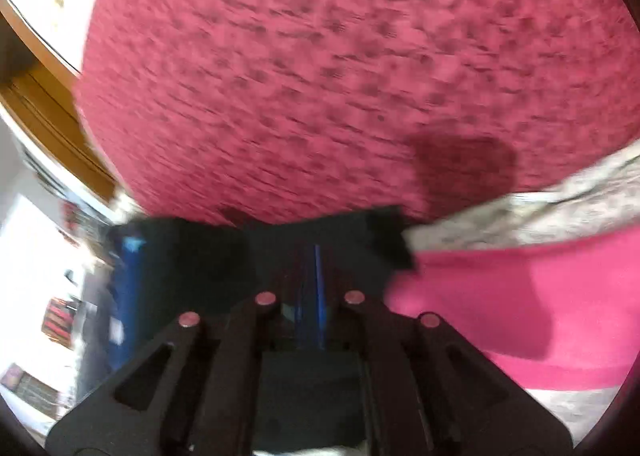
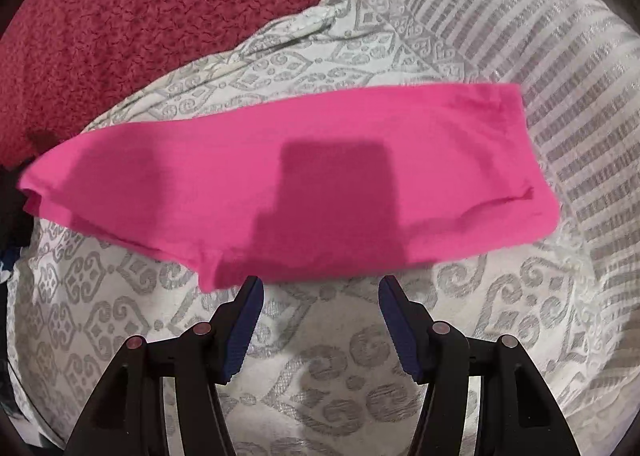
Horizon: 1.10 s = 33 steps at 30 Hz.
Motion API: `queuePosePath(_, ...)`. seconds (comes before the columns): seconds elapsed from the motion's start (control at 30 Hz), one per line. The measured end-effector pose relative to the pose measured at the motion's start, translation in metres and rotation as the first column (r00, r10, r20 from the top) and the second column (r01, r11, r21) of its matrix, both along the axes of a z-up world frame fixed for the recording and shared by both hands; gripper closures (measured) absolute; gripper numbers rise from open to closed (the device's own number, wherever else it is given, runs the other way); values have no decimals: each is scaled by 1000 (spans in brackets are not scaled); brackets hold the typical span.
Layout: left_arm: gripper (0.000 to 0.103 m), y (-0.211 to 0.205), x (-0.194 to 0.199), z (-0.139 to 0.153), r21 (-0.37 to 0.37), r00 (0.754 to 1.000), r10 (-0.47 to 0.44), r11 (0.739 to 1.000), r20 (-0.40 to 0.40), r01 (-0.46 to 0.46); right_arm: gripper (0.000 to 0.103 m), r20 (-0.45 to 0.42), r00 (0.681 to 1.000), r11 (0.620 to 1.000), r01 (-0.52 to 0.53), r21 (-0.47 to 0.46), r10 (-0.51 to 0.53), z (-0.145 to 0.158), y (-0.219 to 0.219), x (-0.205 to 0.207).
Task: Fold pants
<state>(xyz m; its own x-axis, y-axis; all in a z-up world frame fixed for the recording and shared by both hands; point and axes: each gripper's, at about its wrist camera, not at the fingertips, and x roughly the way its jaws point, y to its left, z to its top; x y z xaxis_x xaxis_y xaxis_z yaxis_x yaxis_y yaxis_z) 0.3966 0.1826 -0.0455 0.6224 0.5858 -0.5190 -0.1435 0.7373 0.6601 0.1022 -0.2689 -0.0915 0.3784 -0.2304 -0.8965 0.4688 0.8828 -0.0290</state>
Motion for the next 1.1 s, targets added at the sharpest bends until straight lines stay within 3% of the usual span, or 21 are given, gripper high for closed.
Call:
queuePosePath(0.13, 68, 1, -10, -15, -104, 997, -4, 995, -71, -4, 42, -6, 1000, 1000, 3, 8, -3, -2, 1, -10)
queuePosePath(0.2, 64, -6, -28, -25, -112, 996, -23, 994, -90, 13, 42, -1, 1000, 1000, 23, 22, -23, -3, -5, -15)
queuePosePath(0.27, 64, -9, -37, -37, -177, 992, -42, 984, -119, 21, 42, 3, 999, 999, 41, 29, -42, -3, -12, -21)
queuePosePath(0.37, 64, -39, -75, -42, -369, 979, -140, 926, -150, 76, 42, 14, 997, 996, 75, 42, -76, -2, -22, -35)
queuePosePath(0.43, 64, -70, -101, -40, -504, 957, -254, 850, -139, 153, 42, 27, 995, 994, 96, 49, -98, 0, -30, -46)
queuePosePath(0.57, 58, -142, -156, -38, -753, 869, -486, 606, -97, 255, 42, 63, 985, 984, 155, 88, -160, 4, -50, -67)
queuePosePath(0.6, 58, -174, -169, -39, -808, 825, -559, 523, -87, 270, 42, 76, 980, 978, 175, 113, -184, 6, -57, -73)
queuePosePath(0.67, 58, -224, -195, -40, -865, 742, -667, 407, -63, 292, 42, 109, 963, 956, 223, 191, -247, 6, -76, -84)
queuePosePath(0.7, 58, -241, -202, -42, -873, 710, -702, 382, -61, 303, 42, 120, 955, 945, 242, 221, -272, 6, -85, -87)
queuePosePath(0.73, 58, -266, -211, -43, -876, 662, -747, 357, -59, 325, 42, 131, 942, 929, 268, 256, -308, 6, -96, -92)
queuePosePath(0.8, 58, -316, -228, -49, -872, 588, -806, 335, -69, 357, 42, 158, 916, 896, 305, 324, -369, 6, -117, -100)
queuePosePath(0.87, 58, -358, -238, -58, -871, 534, -841, 324, -85, 371, 42, 178, 898, 873, 317, 371, -402, 7, -132, -107)
queuePosePath(0.97, 58, -400, -250, -64, -850, 495, -861, 343, -114, 401, 42, 192, 879, 847, 330, 416, -437, 7, -152, -111)
queuePosePath(1.1, 58, -410, -253, -61, -866, 476, -870, 333, -128, 374, 41, 210, 880, 851, 311, 424, -426, 6, -166, -113)
